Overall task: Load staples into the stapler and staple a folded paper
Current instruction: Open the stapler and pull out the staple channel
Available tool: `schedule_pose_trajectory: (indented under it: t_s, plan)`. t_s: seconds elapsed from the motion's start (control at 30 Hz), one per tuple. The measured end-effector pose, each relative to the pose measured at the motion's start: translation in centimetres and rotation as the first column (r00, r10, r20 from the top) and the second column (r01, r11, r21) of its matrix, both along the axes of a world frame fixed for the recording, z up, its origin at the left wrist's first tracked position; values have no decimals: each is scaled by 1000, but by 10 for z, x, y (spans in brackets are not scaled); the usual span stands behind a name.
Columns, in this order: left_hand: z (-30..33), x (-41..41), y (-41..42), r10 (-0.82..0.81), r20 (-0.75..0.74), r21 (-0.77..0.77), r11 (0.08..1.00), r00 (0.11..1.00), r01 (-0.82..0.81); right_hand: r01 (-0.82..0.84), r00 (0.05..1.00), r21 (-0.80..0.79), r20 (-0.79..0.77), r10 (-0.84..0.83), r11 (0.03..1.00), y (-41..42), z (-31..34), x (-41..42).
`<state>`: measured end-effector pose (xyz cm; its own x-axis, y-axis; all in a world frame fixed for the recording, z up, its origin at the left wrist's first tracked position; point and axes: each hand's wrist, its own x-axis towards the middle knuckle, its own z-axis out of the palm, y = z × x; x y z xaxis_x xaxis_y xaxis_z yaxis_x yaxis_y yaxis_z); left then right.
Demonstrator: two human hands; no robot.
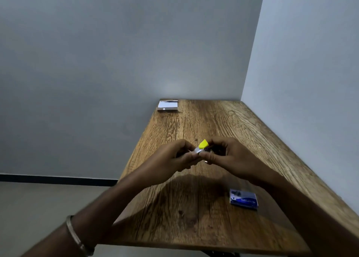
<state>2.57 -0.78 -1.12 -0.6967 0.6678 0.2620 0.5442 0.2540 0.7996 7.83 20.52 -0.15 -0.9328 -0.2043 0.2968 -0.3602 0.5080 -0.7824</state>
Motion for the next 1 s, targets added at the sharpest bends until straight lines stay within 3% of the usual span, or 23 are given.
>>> schedule_pose_trajectory:
  t_s: [0.13, 0.3, 0.53, 0.77, 0.87, 1.0]
  plan:
    - [0, -10, 17, 117, 56, -11, 993, 992, -117, 89, 994, -129, 81, -79, 988, 2, -6, -13]
    - [-2, -18, 33, 188, 142, 38, 980, 972, -195, 109, 982, -358, 181, -46, 927, -3, -11, -17]
    - [-8, -12, 42, 318, -101, 101, 946, 943, -308, 210, 977, -532, 151, -151, 820, -15, -15, -16]
    - [-9, -4, 52, 430, -174, 152, 901, 886, -407, 260, 965, -620, 150, -214, 740, -22, -14, -13]
    - [-8, -3, 53, 411, -162, 149, 909, 897, -390, 267, 964, -619, 161, -213, 739, -22, -13, -12]
    - [-7, -2, 49, 244, -62, 167, 959, 968, -231, 246, 968, -566, 190, -166, 787, -23, -14, -10]
